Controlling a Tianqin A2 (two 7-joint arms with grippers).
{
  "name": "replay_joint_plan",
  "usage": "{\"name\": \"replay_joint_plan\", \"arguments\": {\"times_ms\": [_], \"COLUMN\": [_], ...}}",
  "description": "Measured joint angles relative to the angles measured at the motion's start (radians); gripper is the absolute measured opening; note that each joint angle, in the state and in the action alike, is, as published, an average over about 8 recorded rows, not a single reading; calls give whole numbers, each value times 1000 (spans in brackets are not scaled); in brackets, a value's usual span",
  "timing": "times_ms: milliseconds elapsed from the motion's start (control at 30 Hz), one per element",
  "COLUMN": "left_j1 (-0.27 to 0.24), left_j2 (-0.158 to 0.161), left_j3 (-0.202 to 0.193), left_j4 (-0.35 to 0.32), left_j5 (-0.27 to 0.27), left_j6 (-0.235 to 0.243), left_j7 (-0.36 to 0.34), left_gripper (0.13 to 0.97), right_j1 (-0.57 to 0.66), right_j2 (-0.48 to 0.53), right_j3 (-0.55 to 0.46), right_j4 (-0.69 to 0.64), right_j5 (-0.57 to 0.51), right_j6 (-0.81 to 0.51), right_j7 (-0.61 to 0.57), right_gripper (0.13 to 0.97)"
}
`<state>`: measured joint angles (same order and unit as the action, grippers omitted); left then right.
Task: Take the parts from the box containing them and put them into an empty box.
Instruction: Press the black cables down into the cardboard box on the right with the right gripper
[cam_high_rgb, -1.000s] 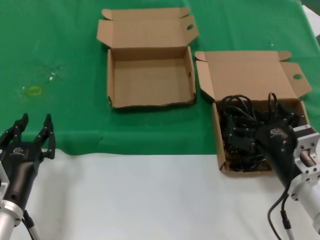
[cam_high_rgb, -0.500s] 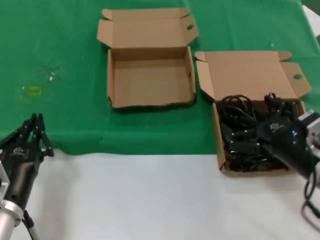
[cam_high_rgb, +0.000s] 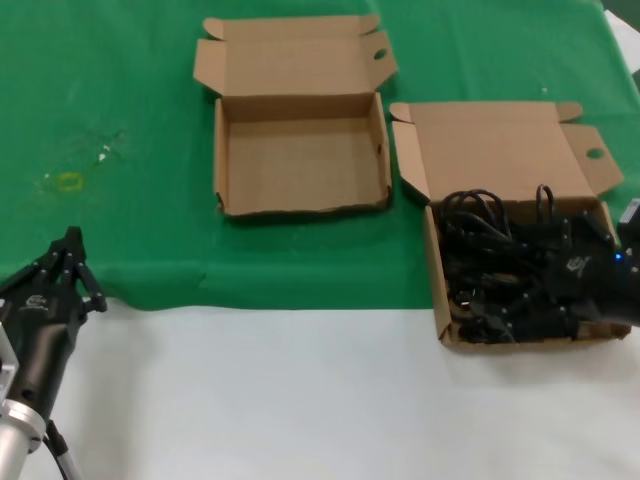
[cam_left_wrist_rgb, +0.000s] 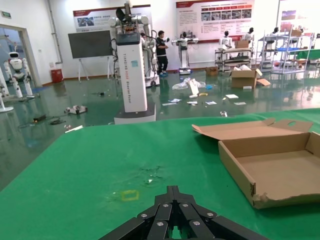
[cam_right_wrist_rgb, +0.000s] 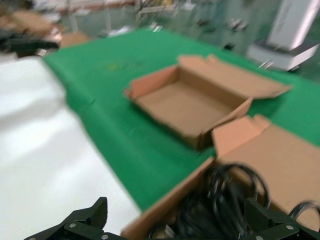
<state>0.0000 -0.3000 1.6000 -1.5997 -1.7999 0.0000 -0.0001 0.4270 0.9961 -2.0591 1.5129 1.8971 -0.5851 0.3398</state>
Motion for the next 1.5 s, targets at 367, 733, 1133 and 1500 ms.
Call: {"name": "replay_joint_plan", "arguments": {"times_ms": [367, 733, 1133, 1500], "left_j1": [0, 0, 0, 0], "left_j2": [0, 0, 0, 0], "left_j3": [0, 0, 0, 0], "left_j4": [0, 0, 0, 0], "left_j5": [0, 0, 0, 0], "left_j6": [0, 0, 0, 0], "left_j7": [0, 0, 0, 0], "left_gripper": [144, 144, 144, 144], "right_j1": [270, 537, 683, 698], "right_j2": [-33, -164, -248, -309], "right_j3": [-54, -85, -90, -65], "right_j4": [-276, -613, -744, -818], "right_j5": [-154, -316, -414, -435], "right_j6": [-417, -587, -665, -652], "right_j7": [-67, -191, -239, -293], "right_gripper": [966, 966, 966, 966]}}
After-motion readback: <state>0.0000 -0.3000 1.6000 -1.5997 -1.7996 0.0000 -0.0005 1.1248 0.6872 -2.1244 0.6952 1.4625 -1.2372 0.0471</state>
